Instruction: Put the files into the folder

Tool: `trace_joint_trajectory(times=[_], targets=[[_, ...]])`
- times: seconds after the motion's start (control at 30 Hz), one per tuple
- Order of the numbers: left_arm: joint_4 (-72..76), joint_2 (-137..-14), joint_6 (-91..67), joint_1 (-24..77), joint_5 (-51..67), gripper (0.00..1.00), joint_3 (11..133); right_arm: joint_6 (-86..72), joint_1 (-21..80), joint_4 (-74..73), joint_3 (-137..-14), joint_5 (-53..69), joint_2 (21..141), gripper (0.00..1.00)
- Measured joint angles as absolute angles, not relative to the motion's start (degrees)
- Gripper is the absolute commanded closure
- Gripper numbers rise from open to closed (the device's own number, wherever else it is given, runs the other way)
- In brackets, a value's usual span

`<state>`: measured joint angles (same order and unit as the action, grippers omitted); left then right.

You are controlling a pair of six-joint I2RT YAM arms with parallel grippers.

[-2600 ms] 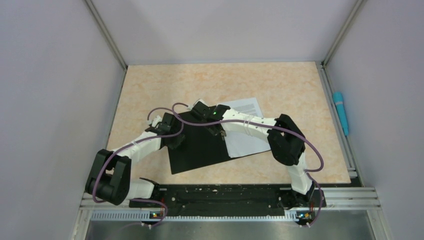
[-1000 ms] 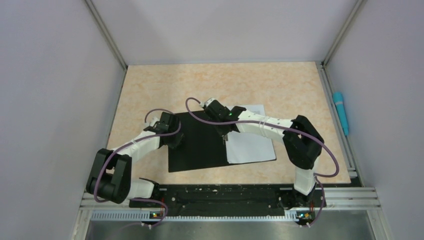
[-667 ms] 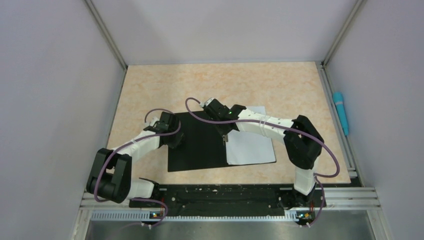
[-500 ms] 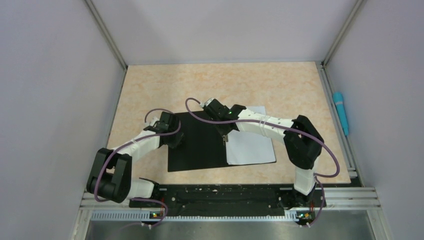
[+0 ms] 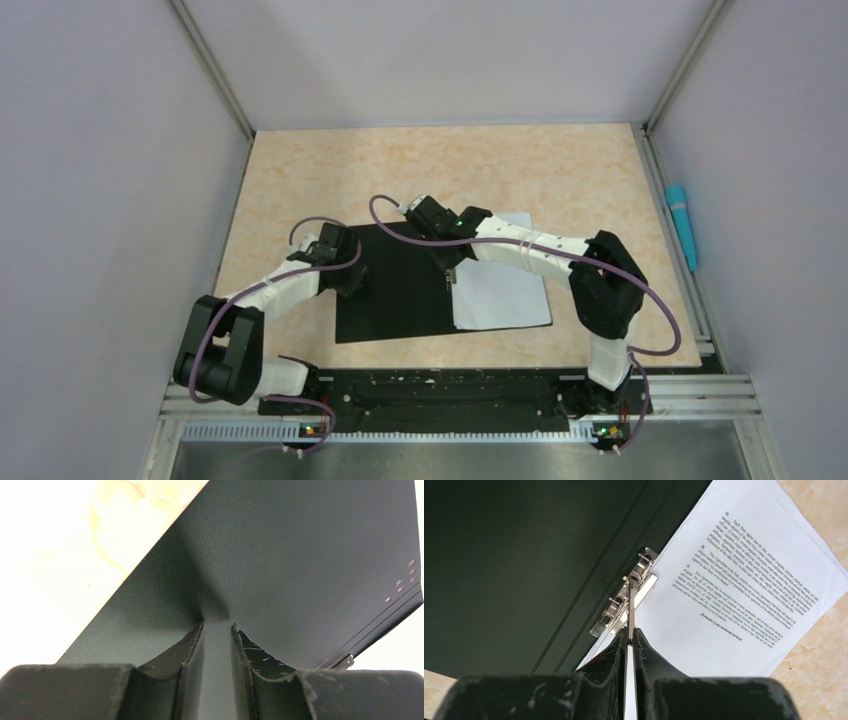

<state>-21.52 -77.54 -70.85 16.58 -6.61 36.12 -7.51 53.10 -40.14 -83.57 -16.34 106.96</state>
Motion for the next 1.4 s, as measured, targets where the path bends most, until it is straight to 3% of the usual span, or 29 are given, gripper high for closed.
trace_joint_trajectory(times=[0.67,0.9,1.4], targets=[[-21.5,-77.5,-70.8,16.5,-6.5,0.69,36.1,-7.6,53.5,-41.9,-83.7,-16.9,105.3,0.93],[-21.5,-77.5,-70.8,16.5,-6.4,0.69,36.1,-7.7,53.6,-42.1,-83.9,-17.0,105.3,0.86],[-21.5,-77.5,-70.8,16.2,-6.0,0.69,36.1,-6.9,57.8,-43.4,-91.3,-20.4,109.8,0.85]])
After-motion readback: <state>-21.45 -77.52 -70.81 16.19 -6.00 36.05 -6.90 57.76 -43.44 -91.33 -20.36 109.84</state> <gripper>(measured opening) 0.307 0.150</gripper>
